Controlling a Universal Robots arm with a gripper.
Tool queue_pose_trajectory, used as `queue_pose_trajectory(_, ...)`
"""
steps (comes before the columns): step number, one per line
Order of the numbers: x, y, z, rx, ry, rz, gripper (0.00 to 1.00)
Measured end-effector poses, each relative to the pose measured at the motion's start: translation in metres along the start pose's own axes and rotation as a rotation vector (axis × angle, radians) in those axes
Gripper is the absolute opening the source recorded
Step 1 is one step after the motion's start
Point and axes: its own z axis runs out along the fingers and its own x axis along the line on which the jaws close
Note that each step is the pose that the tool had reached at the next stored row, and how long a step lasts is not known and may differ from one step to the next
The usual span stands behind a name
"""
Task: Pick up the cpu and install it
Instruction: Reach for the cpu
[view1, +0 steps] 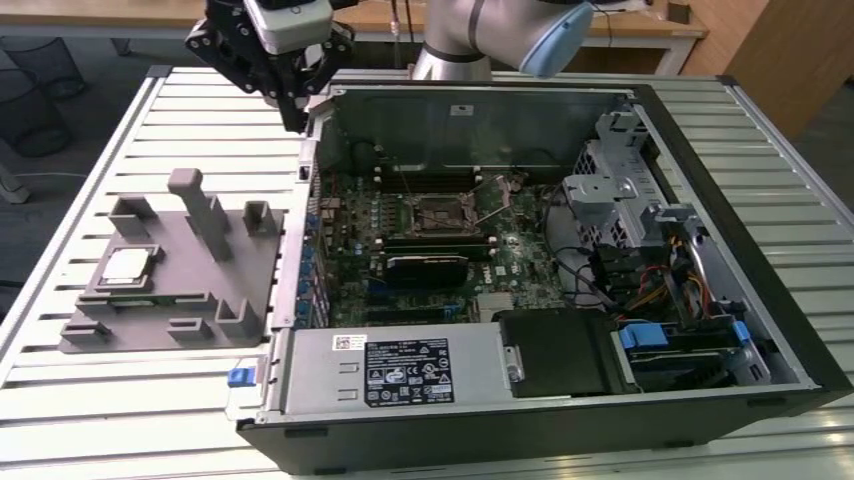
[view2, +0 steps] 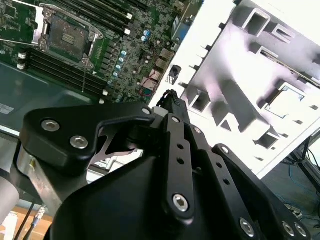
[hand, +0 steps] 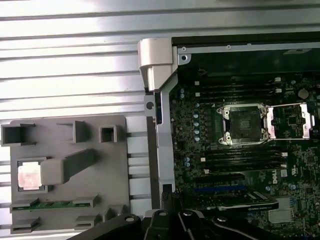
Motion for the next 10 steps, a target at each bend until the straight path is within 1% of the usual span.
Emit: queue_pose_trajectory(10,0.0101,-0.0008,-0.0001,0.0000,0.0000,0.000,0.11)
